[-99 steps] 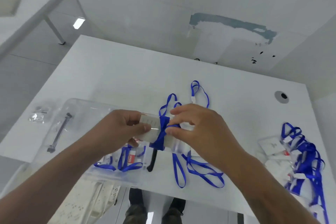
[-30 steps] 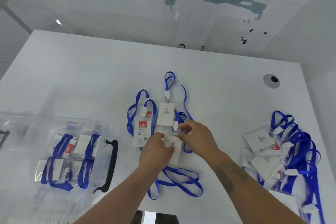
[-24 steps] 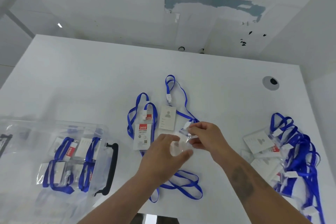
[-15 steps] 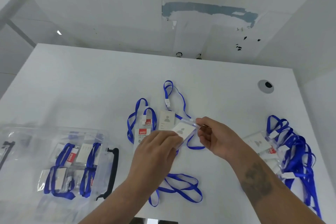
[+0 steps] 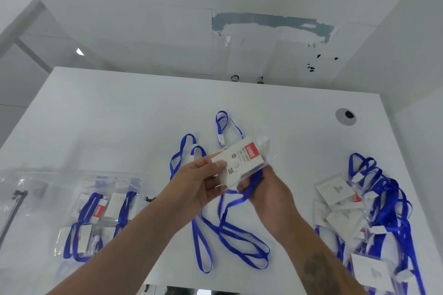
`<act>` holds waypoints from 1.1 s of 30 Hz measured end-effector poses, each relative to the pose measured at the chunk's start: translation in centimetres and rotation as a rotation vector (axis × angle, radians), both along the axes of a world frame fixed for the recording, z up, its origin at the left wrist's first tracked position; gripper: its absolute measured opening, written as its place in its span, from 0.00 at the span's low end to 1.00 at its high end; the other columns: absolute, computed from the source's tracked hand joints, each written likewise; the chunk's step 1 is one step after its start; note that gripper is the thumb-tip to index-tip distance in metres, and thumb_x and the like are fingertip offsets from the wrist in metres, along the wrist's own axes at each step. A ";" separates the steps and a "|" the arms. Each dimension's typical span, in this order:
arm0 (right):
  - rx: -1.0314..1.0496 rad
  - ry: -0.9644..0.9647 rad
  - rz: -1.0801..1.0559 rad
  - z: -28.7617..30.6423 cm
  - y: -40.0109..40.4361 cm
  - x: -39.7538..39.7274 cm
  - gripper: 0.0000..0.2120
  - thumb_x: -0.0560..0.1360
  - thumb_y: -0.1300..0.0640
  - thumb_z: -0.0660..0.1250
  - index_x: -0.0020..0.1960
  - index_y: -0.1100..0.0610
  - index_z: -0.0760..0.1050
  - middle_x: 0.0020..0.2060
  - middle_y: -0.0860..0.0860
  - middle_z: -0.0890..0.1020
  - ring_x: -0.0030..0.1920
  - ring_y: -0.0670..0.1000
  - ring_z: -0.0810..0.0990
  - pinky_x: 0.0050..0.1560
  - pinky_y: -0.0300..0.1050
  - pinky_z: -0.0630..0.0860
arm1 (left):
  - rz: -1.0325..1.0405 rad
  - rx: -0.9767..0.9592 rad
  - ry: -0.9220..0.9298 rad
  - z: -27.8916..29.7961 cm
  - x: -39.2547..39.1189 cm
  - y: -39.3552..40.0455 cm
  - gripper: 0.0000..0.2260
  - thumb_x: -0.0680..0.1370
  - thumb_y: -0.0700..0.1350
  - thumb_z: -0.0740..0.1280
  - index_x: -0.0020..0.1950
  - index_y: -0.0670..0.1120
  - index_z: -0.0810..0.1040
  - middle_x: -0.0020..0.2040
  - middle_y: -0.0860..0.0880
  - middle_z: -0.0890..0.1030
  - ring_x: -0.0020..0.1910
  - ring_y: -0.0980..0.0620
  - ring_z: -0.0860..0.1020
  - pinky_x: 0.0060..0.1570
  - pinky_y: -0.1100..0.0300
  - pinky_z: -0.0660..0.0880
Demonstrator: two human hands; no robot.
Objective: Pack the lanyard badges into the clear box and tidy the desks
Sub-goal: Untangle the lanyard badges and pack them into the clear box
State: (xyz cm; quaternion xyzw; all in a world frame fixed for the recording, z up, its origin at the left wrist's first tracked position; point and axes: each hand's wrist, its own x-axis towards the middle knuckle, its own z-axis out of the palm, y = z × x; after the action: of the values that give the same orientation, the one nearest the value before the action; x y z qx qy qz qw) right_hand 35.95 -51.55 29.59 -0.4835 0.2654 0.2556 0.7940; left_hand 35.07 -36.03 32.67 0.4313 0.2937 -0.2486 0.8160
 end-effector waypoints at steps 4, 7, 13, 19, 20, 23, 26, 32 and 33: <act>-0.491 -0.171 0.412 0.3 1.3 -2.1 0.14 0.83 0.55 0.55 0.43 0.56 0.75 0.28 0.49 0.77 0.28 0.45 0.72 0.35 0.38 0.73 | 0.099 0.240 -0.041 -0.2 0.0 -1.1 0.06 0.79 0.38 0.67 0.53 0.45 0.81 0.47 0.46 0.87 0.42 0.52 0.85 0.36 0.63 0.81; -0.789 -0.363 0.740 1.5 -0.2 -3.3 0.09 0.82 0.49 0.57 0.53 0.43 0.76 0.35 0.43 0.79 0.33 0.40 0.74 0.37 0.32 0.70 | -0.083 0.829 -0.237 -0.6 0.0 -0.5 0.07 0.79 0.41 0.67 0.50 0.54 0.81 0.46 0.55 0.84 0.44 0.55 0.83 0.36 0.69 0.78; -0.800 -0.535 0.601 6.7 -2.8 -0.1 0.08 0.77 0.57 0.68 0.48 0.45 0.83 0.26 0.38 0.77 0.25 0.40 0.72 0.30 0.27 0.67 | -0.682 0.850 -0.405 0.8 -0.5 3.0 0.08 0.79 0.44 0.68 0.48 0.59 0.81 0.44 0.58 0.85 0.45 0.58 0.83 0.45 0.62 0.80; -0.677 -0.415 0.506 4.5 -1.7 -0.7 0.09 0.68 0.57 0.69 0.31 0.47 0.82 0.26 0.47 0.78 0.25 0.44 0.69 0.32 0.42 0.67 | -0.242 0.128 -0.149 2.4 -1.3 3.9 0.10 0.71 0.40 0.71 0.52 0.44 0.84 0.52 0.41 0.85 0.49 0.45 0.83 0.55 0.48 0.79; -0.723 -0.426 0.578 4.2 -0.9 -1.8 0.11 0.72 0.55 0.69 0.33 0.46 0.82 0.28 0.49 0.78 0.24 0.43 0.65 0.30 0.41 0.65 | -0.133 0.147 -0.126 2.2 -1.4 3.8 0.09 0.73 0.39 0.71 0.53 0.43 0.83 0.51 0.42 0.86 0.48 0.46 0.84 0.52 0.50 0.80; -0.878 -0.584 0.901 4.2 1.0 -5.1 0.13 0.81 0.47 0.58 0.46 0.50 0.78 0.42 0.49 0.81 0.31 0.42 0.71 0.36 0.39 0.71 | -0.085 0.554 -0.154 1.1 -1.8 3.7 0.06 0.78 0.39 0.69 0.49 0.48 0.83 0.46 0.48 0.86 0.46 0.50 0.85 0.44 0.58 0.82; -1.162 -0.798 1.059 6.3 1.7 -5.9 0.12 0.82 0.45 0.54 0.57 0.42 0.75 0.47 0.42 0.76 0.45 0.42 0.75 0.49 0.39 0.74 | -0.344 0.945 -0.328 0.6 -2.9 4.4 0.10 0.79 0.42 0.67 0.45 0.57 0.81 0.43 0.58 0.84 0.44 0.57 0.82 0.43 0.64 0.79; -0.887 -0.667 0.730 9.7 0.7 -2.1 0.03 0.73 0.51 0.72 0.44 0.43 0.84 0.30 0.32 0.79 0.31 0.37 0.75 0.37 0.28 0.68 | -0.788 0.638 -0.363 3.7 -4.2 6.4 0.06 0.78 0.44 0.69 0.49 0.55 0.83 0.45 0.55 0.86 0.47 0.55 0.83 0.49 0.60 0.80; -0.785 -0.611 0.665 9.5 0.8 -1.9 0.03 0.72 0.53 0.74 0.41 0.45 0.84 0.31 0.36 0.82 0.31 0.38 0.76 0.39 0.30 0.70 | -0.713 0.498 -0.327 4.1 -4.5 6.8 0.06 0.77 0.42 0.70 0.51 0.52 0.84 0.47 0.51 0.86 0.48 0.51 0.84 0.49 0.59 0.81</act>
State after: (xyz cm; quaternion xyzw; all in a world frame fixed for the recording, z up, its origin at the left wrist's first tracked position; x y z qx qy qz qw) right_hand 34.07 -50.78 39.08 -0.8495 -0.0661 0.2226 0.4738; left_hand 30.58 -29.23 36.74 0.7220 0.0451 -0.3642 0.5866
